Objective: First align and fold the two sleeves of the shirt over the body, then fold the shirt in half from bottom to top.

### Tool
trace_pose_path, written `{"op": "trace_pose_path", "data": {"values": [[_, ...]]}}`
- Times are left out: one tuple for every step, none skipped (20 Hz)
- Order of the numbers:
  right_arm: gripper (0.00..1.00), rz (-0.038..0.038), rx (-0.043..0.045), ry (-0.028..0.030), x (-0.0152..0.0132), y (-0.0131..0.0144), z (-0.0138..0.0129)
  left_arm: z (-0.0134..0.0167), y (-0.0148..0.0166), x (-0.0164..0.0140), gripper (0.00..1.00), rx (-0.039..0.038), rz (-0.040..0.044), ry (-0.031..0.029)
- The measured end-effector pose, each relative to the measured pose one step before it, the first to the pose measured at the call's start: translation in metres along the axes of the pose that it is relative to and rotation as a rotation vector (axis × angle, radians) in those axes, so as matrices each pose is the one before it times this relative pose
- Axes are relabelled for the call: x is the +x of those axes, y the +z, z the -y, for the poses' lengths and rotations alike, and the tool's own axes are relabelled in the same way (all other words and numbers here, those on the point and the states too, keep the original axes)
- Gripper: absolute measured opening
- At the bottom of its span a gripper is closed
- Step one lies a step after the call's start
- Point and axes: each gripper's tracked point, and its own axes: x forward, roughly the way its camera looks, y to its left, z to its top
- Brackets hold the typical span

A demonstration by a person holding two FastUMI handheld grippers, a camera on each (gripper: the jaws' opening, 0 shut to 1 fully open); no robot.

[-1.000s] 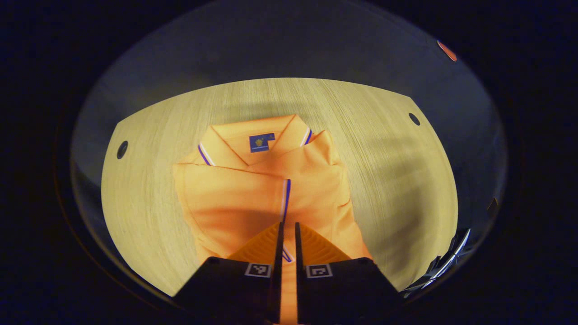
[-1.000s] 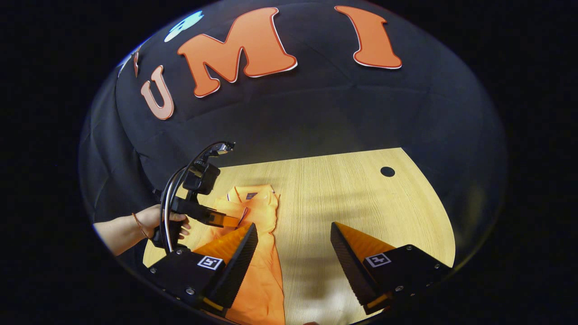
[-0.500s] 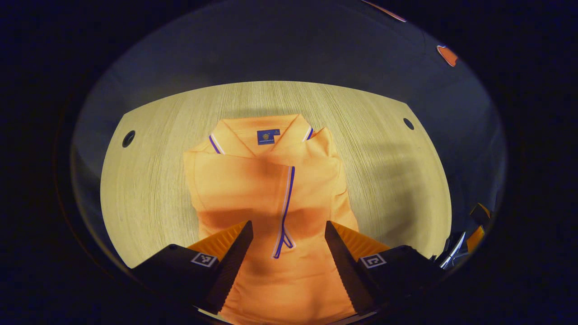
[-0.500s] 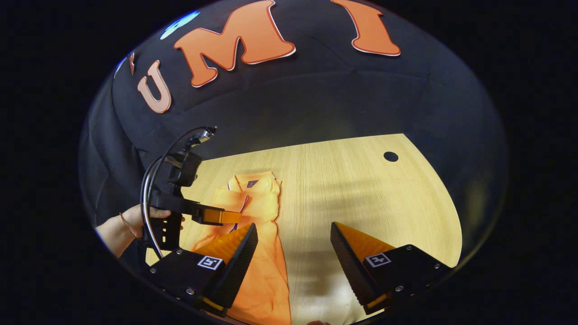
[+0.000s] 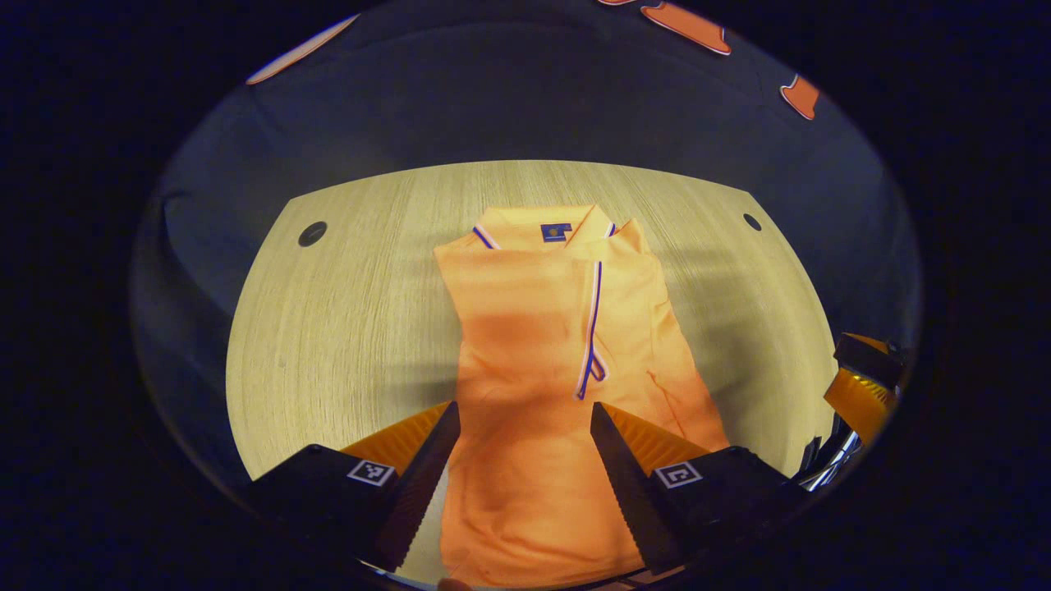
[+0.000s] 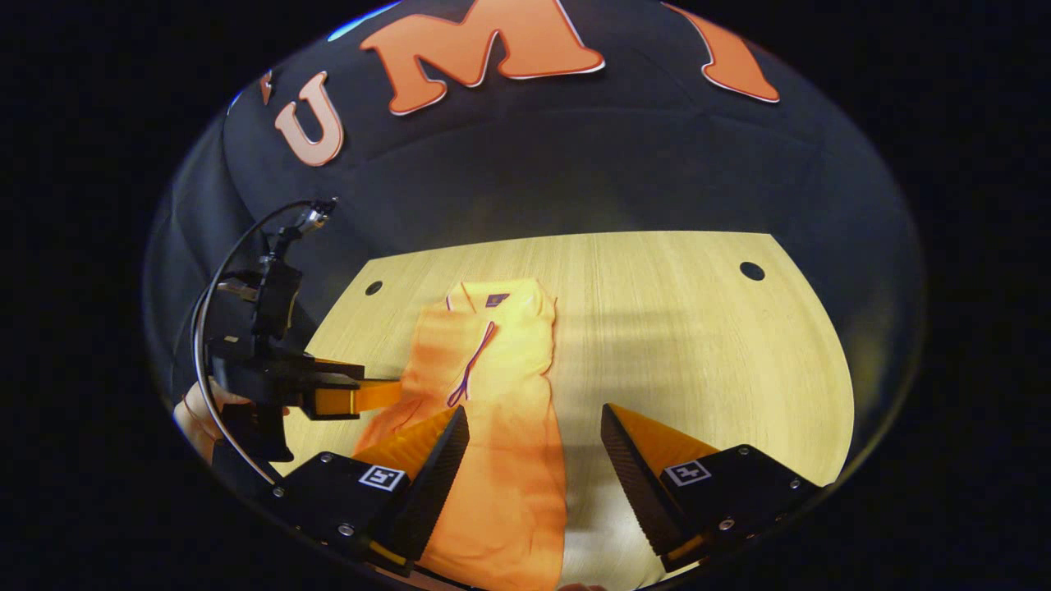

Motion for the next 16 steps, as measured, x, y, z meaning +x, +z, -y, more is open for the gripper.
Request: {"op": "trace_pose_path", "data": {"values": [[0.99,-0.01867,-0.00575,-0.002,0.00296,-0.00786,-0.00373,-0.00339,-0.01426,-0.00361,0.99,-0.01474,-0.00372,-0.00083],[0.99,-0.02278,-0.00125,-0.02432,0.00307,-0.00985,0.00084,-0.00319,-0.01489,-0.003,0.99,-0.01552,-0.0083,0.00135],[0.99,-0.02703,-0.00682,-0.02465,0.00322,-0.01136,0.00075,-0.0047,-0.01862,-0.00242,0.99,-0.01336,-0.01351,0.00357],[0.99,-0.02744,-0.00616,-0.02052,0.00322,-0.0098,0.0001,-0.00441,-0.01836,0.00155,0.99,-0.00981,-0.02094,0.00844],[0.99,-0.02886,-0.00438,-0.01082,0.00175,-0.0116,-0.00115,-0.00338,-0.01841,0.00215,0.99,-0.00649,-0.02359,0.00746],[0.99,-0.02705,0.00023,-0.00341,-0.00106,-0.01152,-0.00215,-0.00477,-0.01658,0.00277,0.99,-0.00295,-0.02074,0.01043],[0.99,-0.02343,0.00133,0.00151,-0.00121,-0.01098,-0.00345,-0.00492,-0.01548,0.00035,0.99,0.00372,-0.01994,0.00664],[0.99,-0.02488,-0.00277,0.00194,0.00173,-0.01095,-0.00302,-0.00428,-0.01292,0.00036,0.99,0.00539,-0.01105,0.00973],[0.99,-0.02515,-0.00591,-0.00636,0.0025,-0.0103,-0.00206,-0.00354,-0.01185,0.00006,0.99,0.0038,-0.0092,0.00833],[0.99,-0.02366,-0.00559,-0.01069,0.00031,-0.01332,0.00007,-0.00183,-0.01042,-0.00016,0.99,-0.00118,-0.00726,0.00526],[0.99,-0.0196,-0.00041,-0.00543,-0.00203,-0.01058,-0.00066,0.00039,-0.01028,-0.0018,0.99,0.00197,-0.00797,-0.00167],[0.99,-0.01997,0.00643,0.00048,-0.00274,-0.01089,-0.00179,0.00002,-0.00986,-0.00151,0.99,0.00197,-0.00622,0.00389],[0.99,-0.01964,0.0102,0.0044,-0.00152,-0.01106,-0.00247,-0.00085,-0.01167,-0.00352,0.99,0.00325,-0.00645,0.00193],[0.99,-0.0258,0.00526,0.00276,0.0,-0.01435,-0.00219,0.00096,-0.01063,-0.00223,0.99,0.00115,-0.00522,0.00072],[0.99,-0.02739,-0.00257,-0.00146,0.00009,-0.01355,-0.00118,0.00108,-0.01167,-0.00163,0.99,-0.00075,-0.00689,-0.00066],[0.99,-0.03029,-0.00803,-0.00679,0.00004,-0.0155,-0.00046,0.00189,-0.01141,-0.00042,0.99,0.0029,-0.01481,-0.00135]]}}
